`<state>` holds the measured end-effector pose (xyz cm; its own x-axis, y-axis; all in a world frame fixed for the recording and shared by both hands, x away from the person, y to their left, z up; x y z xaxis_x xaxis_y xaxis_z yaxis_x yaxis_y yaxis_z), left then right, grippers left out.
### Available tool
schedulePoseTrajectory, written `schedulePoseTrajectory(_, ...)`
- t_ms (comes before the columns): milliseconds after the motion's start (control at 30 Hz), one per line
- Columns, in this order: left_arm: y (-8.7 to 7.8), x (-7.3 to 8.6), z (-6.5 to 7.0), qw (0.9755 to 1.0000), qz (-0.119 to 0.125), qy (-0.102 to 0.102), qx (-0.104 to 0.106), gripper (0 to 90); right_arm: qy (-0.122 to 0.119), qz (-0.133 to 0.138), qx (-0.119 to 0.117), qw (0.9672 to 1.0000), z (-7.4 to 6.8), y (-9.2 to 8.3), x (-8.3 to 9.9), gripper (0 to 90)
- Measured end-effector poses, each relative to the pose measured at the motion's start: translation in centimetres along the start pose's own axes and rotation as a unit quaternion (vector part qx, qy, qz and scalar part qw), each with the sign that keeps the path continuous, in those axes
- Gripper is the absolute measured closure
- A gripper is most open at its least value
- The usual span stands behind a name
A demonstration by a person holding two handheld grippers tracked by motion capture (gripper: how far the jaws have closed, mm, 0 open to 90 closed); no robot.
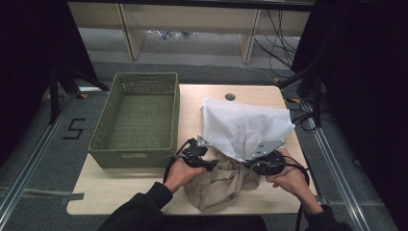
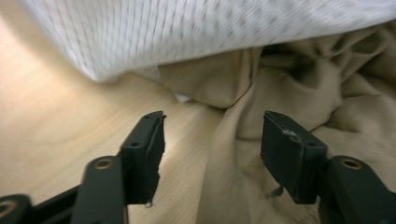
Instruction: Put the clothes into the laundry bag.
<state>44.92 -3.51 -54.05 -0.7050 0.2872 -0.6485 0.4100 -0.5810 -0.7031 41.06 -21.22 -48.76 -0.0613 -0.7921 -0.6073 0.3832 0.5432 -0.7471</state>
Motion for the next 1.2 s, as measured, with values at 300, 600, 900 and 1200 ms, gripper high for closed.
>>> schedulePoseTrajectory(300,1.9,1.9,4.6,0.9961,-0.032,0.025,0.078,82.5,0.021,-0.015,-0.009,0.9996,0.0,0.9,0.8,89.9)
schedulePoseTrajectory(600,-1.1,-1.2,1.0,0.9989,0.032,-0.031,0.016,47.7,0.02,-0.013,0.003,0.9997,0.5,0.6,1.0,89.9)
schedulePoseTrajectory(900,3.3,-2.1,-0.8,0.9993,0.02,0.001,-0.031,40.5,0.018,-0.011,0.0,0.9998,0.6,0.6,0.9,89.9)
schedulePoseTrajectory(1200,2.9,-3.3,2.2,0.9971,0.061,0.012,0.045,88.8,0.012,-0.004,0.004,0.9999,0.9,0.6,0.7,89.9)
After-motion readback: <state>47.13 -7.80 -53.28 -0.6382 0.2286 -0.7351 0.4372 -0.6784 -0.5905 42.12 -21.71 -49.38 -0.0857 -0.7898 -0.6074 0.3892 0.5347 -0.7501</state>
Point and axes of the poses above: each handheld gripper's, and its own axes: y roughly forward along the jaws, x roughly out of its underside, z roughly to its right, the point moved 7 cm from there along y, roughly forward along the jaws, and after that the axes turned 14 degrees about -y, right-handed, at the moved point
